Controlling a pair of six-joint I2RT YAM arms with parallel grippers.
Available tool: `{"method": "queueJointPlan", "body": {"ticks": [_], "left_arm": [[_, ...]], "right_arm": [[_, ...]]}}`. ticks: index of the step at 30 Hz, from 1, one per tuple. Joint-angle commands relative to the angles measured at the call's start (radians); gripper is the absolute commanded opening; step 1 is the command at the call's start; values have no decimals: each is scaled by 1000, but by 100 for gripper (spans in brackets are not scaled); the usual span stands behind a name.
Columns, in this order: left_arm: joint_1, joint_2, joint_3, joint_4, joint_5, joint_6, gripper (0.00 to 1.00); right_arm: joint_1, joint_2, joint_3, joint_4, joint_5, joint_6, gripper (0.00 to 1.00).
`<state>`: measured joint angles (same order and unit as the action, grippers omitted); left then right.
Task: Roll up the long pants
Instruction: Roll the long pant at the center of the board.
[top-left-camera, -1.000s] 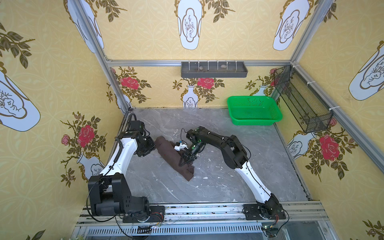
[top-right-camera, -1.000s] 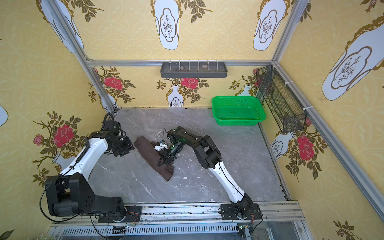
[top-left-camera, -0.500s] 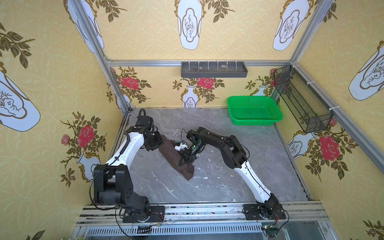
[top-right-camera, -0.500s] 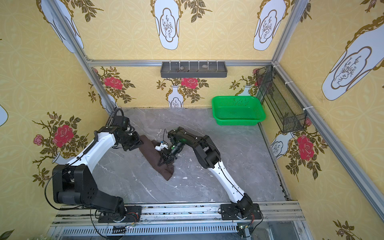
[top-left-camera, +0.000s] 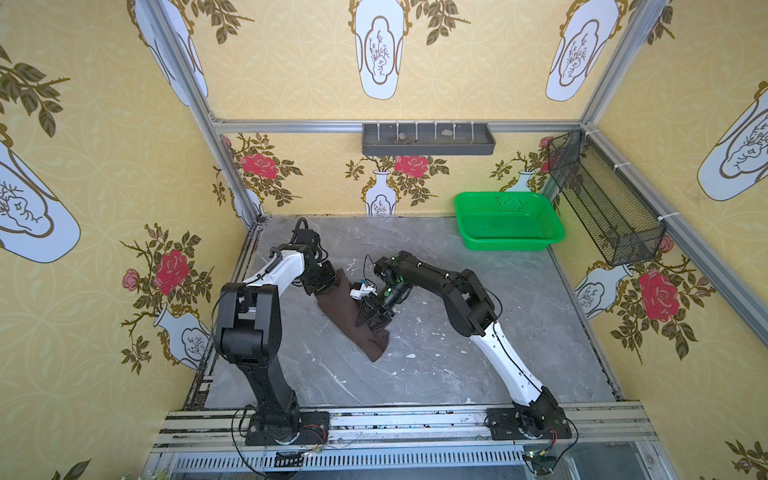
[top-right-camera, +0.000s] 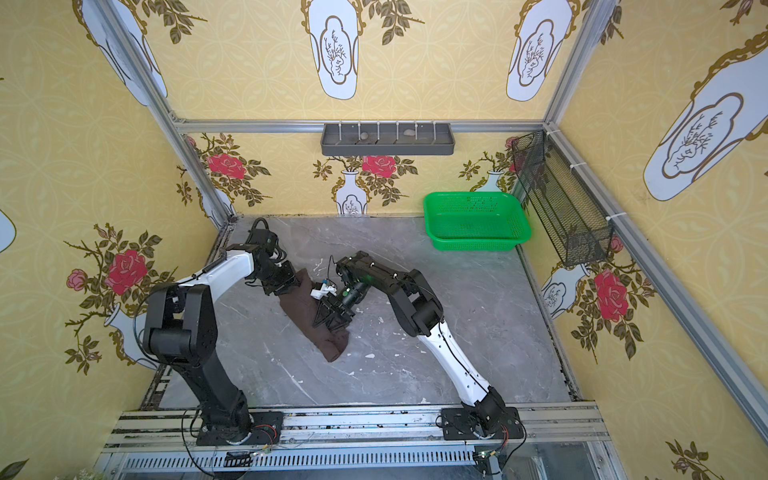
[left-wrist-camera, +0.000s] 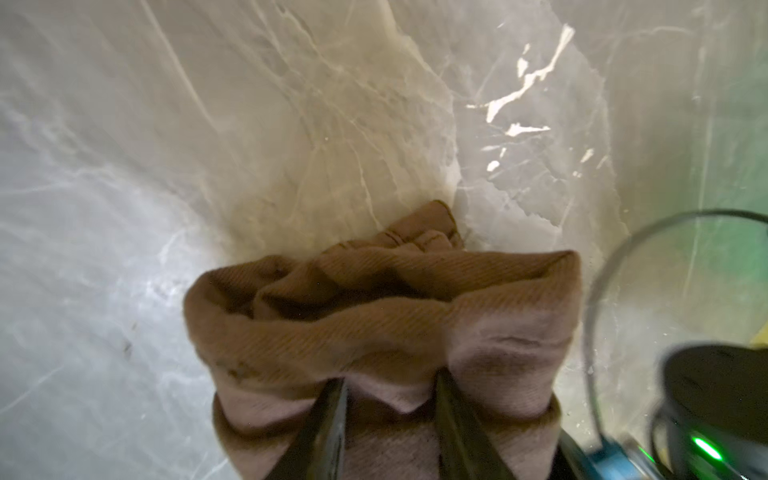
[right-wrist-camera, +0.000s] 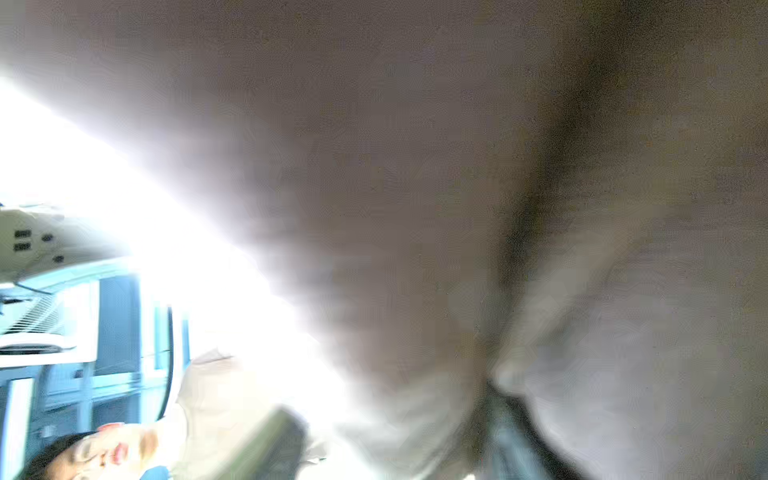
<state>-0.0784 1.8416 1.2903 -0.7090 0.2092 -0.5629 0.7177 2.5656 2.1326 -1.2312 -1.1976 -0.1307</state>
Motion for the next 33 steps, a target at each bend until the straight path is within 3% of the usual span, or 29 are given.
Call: {"method": "queueJointPlan", "body": {"ticks": [1, 8, 11, 14, 15, 19, 22, 28, 33], "left_arm": [[0, 35, -7, 29, 1, 33, 36], [0, 63, -52, 49, 2, 60, 35], [-1, 78, -67, 57, 5, 64, 35], [1, 92, -70, 63, 6, 67, 35], [0, 97, -68, 63, 6, 69, 35], [0, 113, -65, 60, 5, 76, 34], [0, 122, -64, 57, 8, 80, 34], [0, 129, -79, 57, 13, 87, 34], [0, 121, -96, 57, 17, 85, 34]], "right_arm": [[-31, -32, 12, -2, 197, 25, 98], [-84, -167, 43, 6, 380, 70, 98], [-56, -224, 91, -20, 566, 77, 99], [57, -253, 170, -91, 894, 30, 99], [118, -265, 174, -102, 1057, 24, 99], [364, -289, 95, -95, 1526, 33, 98], [493, -291, 62, -47, 1748, 55, 98], [592, -241, 165, 14, 1869, 11, 98], [600, -264, 101, 166, 1867, -88, 98]]}}
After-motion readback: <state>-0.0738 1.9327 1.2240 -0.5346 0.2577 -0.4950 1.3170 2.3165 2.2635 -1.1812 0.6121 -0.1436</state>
